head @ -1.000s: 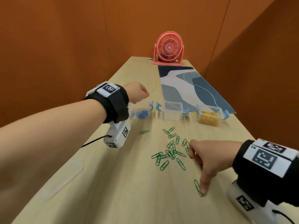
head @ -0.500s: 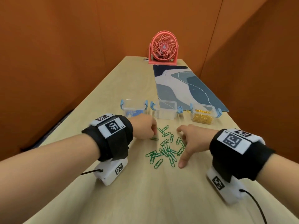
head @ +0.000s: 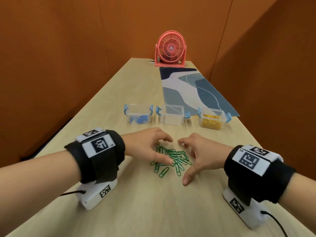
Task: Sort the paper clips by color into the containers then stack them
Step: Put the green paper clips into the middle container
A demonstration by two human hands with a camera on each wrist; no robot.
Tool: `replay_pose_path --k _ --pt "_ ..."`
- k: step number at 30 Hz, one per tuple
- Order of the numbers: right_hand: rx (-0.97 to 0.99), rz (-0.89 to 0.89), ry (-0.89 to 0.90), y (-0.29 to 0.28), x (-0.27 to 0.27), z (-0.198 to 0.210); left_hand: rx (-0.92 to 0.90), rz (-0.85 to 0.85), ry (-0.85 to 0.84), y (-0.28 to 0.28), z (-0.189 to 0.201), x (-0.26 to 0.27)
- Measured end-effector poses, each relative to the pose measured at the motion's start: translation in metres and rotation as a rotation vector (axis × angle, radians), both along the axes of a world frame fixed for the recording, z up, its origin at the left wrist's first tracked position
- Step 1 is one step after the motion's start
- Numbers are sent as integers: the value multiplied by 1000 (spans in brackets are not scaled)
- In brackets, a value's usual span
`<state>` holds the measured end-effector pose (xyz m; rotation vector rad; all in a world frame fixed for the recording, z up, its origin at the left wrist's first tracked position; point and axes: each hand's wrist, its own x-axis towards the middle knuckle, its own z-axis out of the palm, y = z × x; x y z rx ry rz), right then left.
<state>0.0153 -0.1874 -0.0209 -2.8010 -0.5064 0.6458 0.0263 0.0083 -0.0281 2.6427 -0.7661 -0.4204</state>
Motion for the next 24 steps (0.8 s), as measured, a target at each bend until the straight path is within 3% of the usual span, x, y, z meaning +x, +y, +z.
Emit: replay_pose_path --k 5,10,24 --pt "87 2 -59 10 0 -1 174 36 6 3 -9 -14" --pt "159 -15 -133 15 -1 -2 -6 78 -10 -4 -12 -13" --pt "262 -34 -133 19 5 -4 -169 184 -9 -4 -7 -7"
